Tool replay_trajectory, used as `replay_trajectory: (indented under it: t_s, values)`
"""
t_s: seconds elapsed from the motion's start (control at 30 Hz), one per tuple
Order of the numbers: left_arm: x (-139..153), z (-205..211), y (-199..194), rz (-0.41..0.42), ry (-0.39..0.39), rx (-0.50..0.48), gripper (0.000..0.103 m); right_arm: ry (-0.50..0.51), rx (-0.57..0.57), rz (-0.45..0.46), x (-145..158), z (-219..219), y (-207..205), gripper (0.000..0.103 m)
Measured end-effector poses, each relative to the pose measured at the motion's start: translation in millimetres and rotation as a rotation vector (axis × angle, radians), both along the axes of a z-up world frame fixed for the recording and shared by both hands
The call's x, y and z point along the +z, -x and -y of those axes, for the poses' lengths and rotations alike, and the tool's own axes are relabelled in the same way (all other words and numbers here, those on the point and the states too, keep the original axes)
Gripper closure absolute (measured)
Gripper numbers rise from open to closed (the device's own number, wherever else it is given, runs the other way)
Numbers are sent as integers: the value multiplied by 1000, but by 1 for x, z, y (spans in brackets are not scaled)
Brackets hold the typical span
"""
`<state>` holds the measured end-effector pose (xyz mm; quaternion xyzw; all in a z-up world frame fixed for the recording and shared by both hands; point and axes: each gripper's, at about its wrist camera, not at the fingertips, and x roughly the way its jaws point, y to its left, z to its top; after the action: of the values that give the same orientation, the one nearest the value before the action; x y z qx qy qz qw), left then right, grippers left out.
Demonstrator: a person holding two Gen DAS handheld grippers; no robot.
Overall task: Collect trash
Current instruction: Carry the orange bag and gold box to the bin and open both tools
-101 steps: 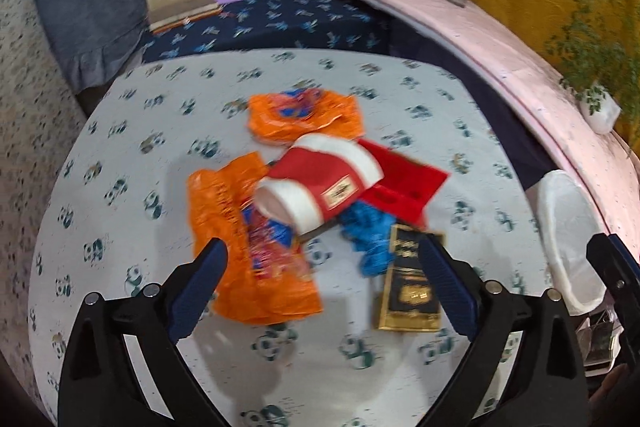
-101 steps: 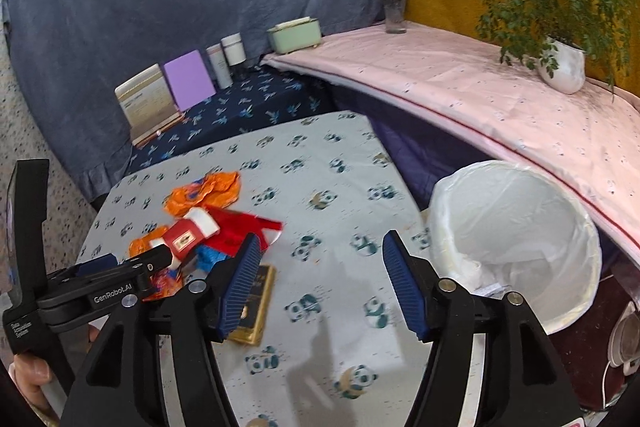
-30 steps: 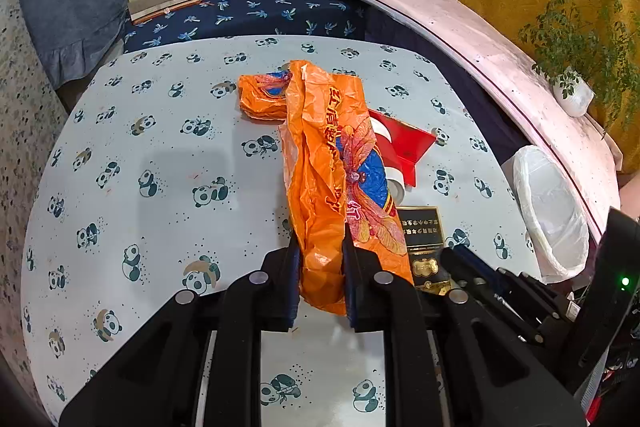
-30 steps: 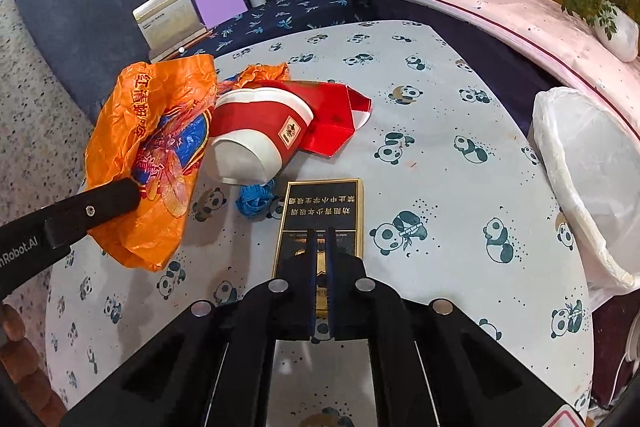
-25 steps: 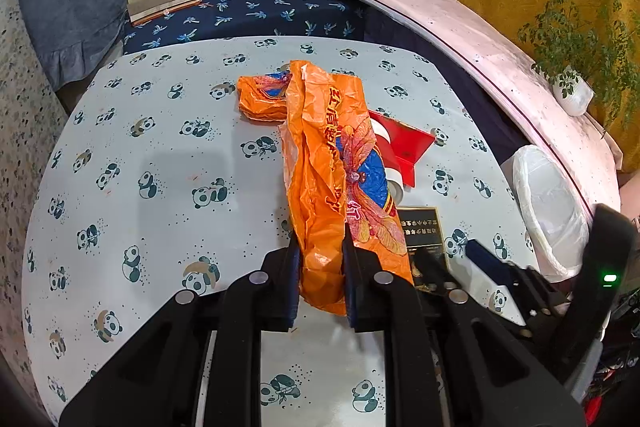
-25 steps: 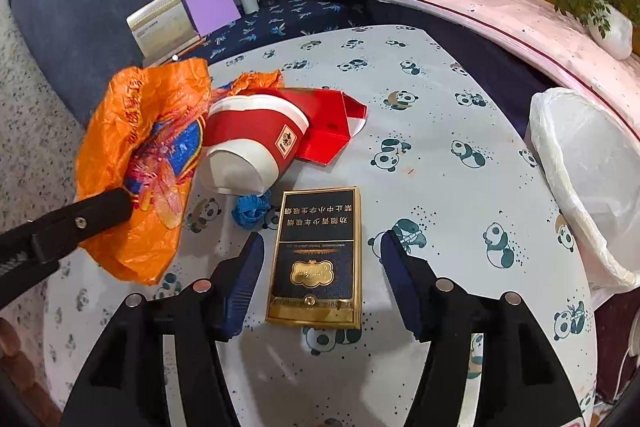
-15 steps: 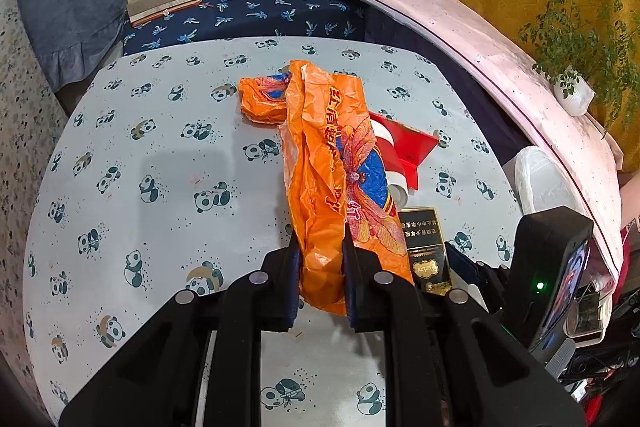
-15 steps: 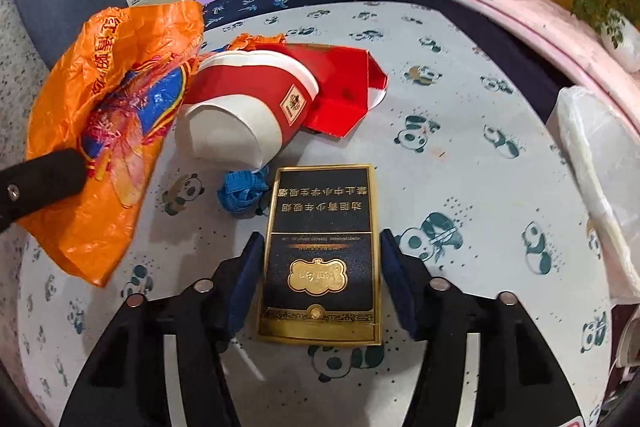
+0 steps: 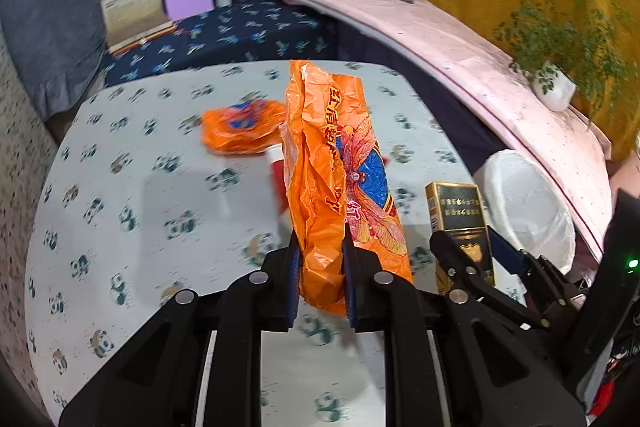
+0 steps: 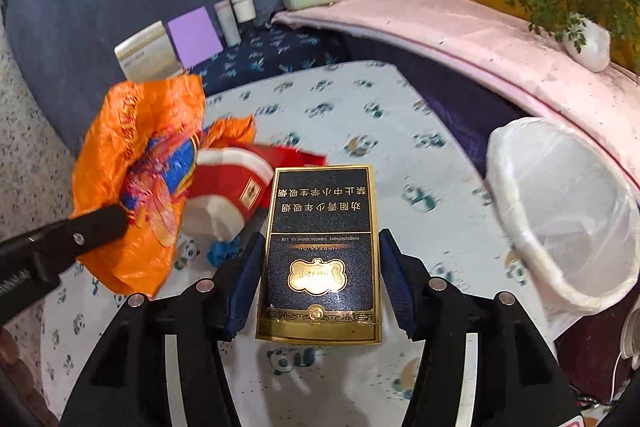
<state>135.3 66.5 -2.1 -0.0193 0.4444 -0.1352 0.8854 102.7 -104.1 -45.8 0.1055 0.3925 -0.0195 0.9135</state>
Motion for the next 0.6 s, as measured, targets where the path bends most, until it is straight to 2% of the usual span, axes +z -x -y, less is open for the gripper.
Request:
replay_trajectory:
  t_s: [0.17, 0.6]
  values:
    - [10, 35, 2, 28, -8, -59, 86, -12, -51, 43, 18, 30, 12, 48]
    - [19, 143, 11, 53, -28, -228, 86, -33, -225, 105, 35, 125, 49, 48]
